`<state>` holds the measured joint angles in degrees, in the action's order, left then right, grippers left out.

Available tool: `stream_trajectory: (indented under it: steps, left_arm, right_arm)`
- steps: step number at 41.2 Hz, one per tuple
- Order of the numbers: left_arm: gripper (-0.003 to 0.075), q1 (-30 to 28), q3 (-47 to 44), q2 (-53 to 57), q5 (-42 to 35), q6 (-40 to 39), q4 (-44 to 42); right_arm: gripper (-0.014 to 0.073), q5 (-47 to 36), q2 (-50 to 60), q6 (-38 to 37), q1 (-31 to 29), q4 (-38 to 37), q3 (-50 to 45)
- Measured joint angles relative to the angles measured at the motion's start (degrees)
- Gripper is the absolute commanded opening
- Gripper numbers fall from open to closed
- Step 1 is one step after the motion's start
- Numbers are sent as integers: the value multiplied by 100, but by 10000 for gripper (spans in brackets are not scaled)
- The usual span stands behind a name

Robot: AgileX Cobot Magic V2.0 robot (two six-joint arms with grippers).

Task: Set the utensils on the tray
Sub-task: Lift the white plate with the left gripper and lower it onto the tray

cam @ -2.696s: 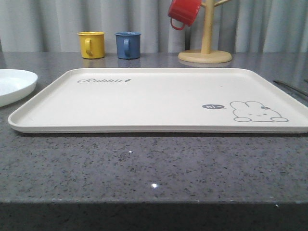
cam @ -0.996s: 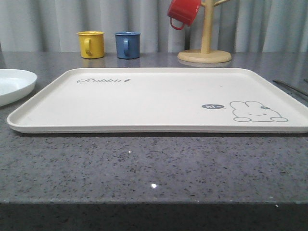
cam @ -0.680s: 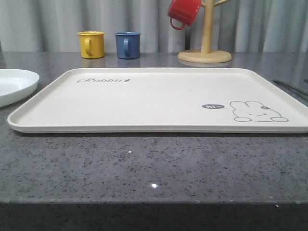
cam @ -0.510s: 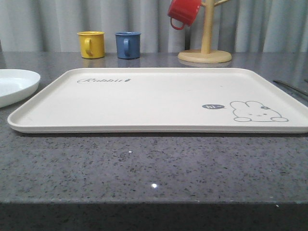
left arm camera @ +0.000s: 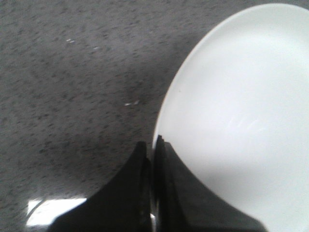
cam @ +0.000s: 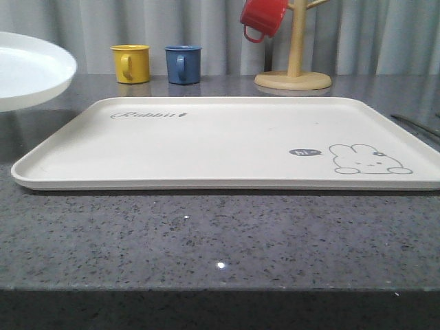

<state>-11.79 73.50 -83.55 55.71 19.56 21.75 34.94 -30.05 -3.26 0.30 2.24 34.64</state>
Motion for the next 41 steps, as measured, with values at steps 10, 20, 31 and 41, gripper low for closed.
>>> stream_trajectory:
  steps: [10,20,31,41]
  left_arm:
    - [-20,1240,24,-68,45,0,126]
    - [-20,2268,24,-625,-127,0,178]
    - [1,2482,24,-1313,-573,0,240]
    - [393,2482,83,-1408,-606,0,250]
  right_arm:
    - [444,0,0,11,0,0,0]
    - [444,0,0,11,0,0,0]
    - [444,0,0,11,0,0,0]
    - [444,0,0,11,0,0,0]
